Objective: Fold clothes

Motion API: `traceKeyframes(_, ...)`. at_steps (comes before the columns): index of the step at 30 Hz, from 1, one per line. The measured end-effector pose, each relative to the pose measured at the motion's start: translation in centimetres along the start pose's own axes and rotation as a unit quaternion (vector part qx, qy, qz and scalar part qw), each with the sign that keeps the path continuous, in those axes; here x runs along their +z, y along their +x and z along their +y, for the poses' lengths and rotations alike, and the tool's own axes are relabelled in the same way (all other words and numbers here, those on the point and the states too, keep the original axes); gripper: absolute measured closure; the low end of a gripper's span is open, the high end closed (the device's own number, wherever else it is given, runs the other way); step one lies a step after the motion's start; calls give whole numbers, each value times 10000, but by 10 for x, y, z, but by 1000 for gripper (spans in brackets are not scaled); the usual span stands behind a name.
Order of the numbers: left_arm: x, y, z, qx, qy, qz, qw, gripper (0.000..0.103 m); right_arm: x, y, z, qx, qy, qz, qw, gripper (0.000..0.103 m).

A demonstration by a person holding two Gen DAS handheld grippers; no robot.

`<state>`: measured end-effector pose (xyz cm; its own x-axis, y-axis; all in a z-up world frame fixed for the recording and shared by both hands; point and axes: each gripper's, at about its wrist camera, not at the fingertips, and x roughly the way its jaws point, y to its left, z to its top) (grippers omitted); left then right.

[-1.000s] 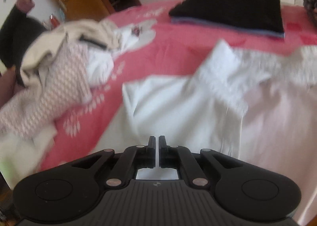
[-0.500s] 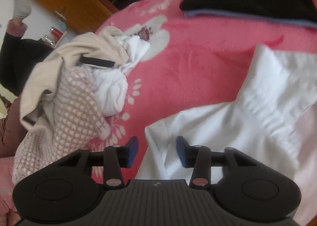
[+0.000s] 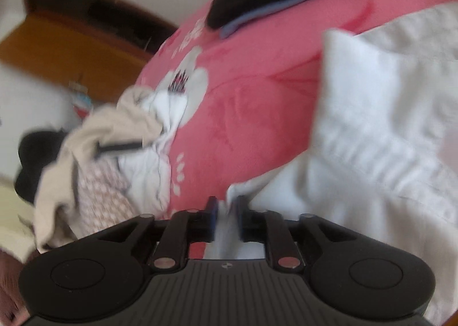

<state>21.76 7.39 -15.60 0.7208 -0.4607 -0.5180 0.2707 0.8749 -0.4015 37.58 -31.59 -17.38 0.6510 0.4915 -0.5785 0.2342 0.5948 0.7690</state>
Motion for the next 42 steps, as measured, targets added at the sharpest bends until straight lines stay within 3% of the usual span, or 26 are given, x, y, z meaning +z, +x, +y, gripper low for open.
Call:
traceKeyframes(2, 1, -1, 0, -27, 79, -1, 10000, 97, 1, -12, -1, 60, 60, -89, 9999, 64)
traceKeyframes(4, 2, 0, -3, -63, 266, 68, 9996, 94, -1, -23, 1, 103, -35, 17, 9999, 61)
traceKeyframes(6, 5, 3, -6, -168, 435, 143, 9988, 80, -5, -31, 2, 95, -118, 244, 9996, 59)
traceKeyframes(9, 8, 5, -16, -156, 847, 124, 9962, 67, -16, -41, 3, 26, -272, 604, 9978, 59)
traceKeyframes(13, 11, 11, -24, -137, 1279, 62, 9917, 59, -32, -47, 6, 15, -484, 962, 9942, 59)
traceKeyframes(16, 14, 17, -24, -217, 1340, 20, 9907, 62, -41, -43, 7, -77, -581, 1152, 9916, 59)
traceKeyframes(18, 14, 17, -23, -212, 1306, -82, 9912, 94, -43, -41, 7, -44, -560, 1150, 9918, 59)
traceKeyframes(19, 15, 16, -21, -158, 1211, -127, 9924, 97, -43, -40, 7, -18, -538, 1137, 9921, 59)
traceKeyframes(24, 12, 1, -12, 175, 508, -479, 9974, 98, -45, -36, 8, 34, -512, 1045, 9932, 60)
traceKeyframes(27, 7, 5, -10, 405, 211, -354, 9983, 98, -45, -42, 16, -33, -746, 744, 9944, 61)
traceKeyframes(30, 6, 6, -1, 312, -145, -320, 9989, 97, -48, -54, 31, -5, -1203, 360, 9921, 61)
traceKeyframes(33, 7, 6, 3, 240, -225, -333, 9989, 96, -60, -51, 54, 197, -1905, 562, 9799, 63)
traceKeyframes(36, 7, 4, 3, 230, -201, -351, 9989, 96, -71, -30, 67, 81, -2368, 927, 9671, 64)
traceKeyframes(39, 6, 0, 1, 235, -120, -376, 9989, 95, -71, -6, 63, -360, -2545, 979, 9614, 73)
traceKeyframes(40, 5, -2, 1, 239, -86, -378, 9990, 95, -69, 1, 60, -514, -2528, 935, 9616, 87)
traceKeyframes(41, 5, -4, 2, 245, -59, -337, 9991, 95, -63, 3, 54, -526, -2304, 812, 9683, 94)
traceKeyframes(42, 4, -7, 3, 254, -36, -297, 9992, 95, -57, 4, 48, -537, -2086, 684, 9741, 94)
